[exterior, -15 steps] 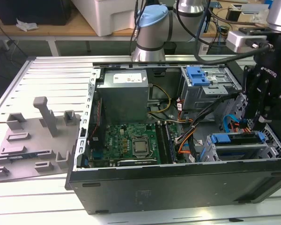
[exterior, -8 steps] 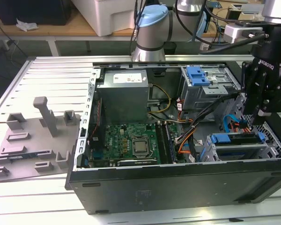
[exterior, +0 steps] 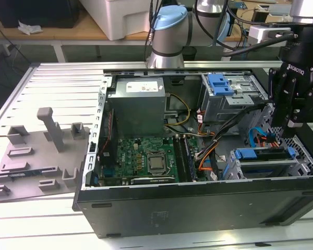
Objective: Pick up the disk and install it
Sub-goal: 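Insert the second disk wire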
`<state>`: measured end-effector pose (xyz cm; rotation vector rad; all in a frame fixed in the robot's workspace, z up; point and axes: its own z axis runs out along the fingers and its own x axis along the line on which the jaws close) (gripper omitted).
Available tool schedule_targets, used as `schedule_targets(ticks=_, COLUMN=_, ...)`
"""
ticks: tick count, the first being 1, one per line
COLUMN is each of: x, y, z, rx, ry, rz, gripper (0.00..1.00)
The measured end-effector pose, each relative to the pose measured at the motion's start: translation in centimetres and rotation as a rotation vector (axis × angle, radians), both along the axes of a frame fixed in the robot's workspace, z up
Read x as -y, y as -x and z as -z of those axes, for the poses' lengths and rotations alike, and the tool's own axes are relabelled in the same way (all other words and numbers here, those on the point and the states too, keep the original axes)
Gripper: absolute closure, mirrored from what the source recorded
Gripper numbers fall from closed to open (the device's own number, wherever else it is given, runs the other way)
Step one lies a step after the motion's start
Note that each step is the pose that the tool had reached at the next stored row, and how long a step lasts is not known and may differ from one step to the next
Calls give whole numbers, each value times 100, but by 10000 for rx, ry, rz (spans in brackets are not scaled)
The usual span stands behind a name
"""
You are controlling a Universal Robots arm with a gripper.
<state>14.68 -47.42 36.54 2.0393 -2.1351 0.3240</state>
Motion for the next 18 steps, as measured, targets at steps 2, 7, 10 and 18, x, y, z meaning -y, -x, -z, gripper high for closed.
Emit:
schedule_targets(ticks=2, x=0, y=0, z=0, rx=0, ry=1, rz=0, gripper=58)
schedule_targets(ticks=7, x=0, y=0, z=0, rx=0, ry=6, rz=0, gripper=58)
schedule_targets(ticks=10, x=-20, y=0, z=0, rx=-2, ry=38, rz=1, gripper=58)
schedule_targets(ticks=18, x=-27, y=49, z=0, rx=-3, ry=59, rz=-1, gripper=58)
